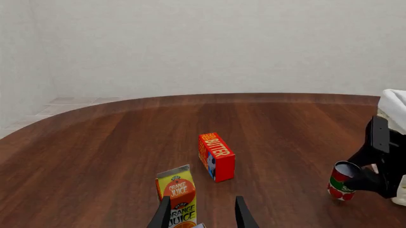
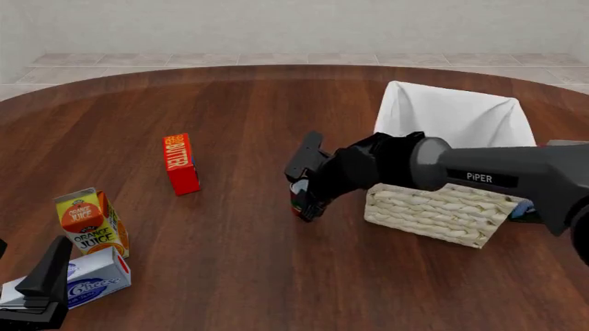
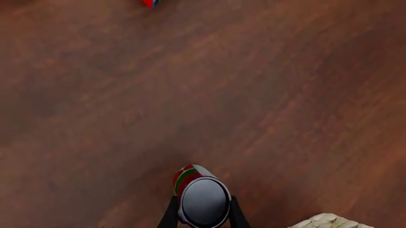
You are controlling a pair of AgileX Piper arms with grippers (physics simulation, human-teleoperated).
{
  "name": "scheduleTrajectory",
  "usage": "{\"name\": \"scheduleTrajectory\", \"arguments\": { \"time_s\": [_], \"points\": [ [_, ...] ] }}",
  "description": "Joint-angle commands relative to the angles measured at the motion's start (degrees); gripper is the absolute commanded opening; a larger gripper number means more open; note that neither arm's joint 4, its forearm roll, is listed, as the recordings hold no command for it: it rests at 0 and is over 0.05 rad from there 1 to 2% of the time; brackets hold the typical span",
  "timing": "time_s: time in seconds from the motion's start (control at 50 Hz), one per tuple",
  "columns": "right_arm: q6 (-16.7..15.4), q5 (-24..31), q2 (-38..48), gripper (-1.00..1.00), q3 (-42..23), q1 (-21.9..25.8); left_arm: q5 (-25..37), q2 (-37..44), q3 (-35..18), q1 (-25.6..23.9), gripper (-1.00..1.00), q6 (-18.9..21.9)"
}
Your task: Pick up the alphabet soup and the tomato sauce, and put them in the basket.
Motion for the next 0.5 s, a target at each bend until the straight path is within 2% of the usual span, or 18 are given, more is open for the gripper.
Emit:
{"name": "scheduleTrajectory", "arguments": {
  "time_s": [0.02, 0.5],
  "points": [
    [0.8, 1.2, -1.9, -1.0, -1.0, 0.5, 0.0, 0.0, 0.0, 0.0, 1.0, 0.0],
    [0.7, 3.4, -5.6, -1.0, -2.4, 2.1, 0.0, 0.0, 0.0, 0.0, 1.0, 0.0]
  ]
}}
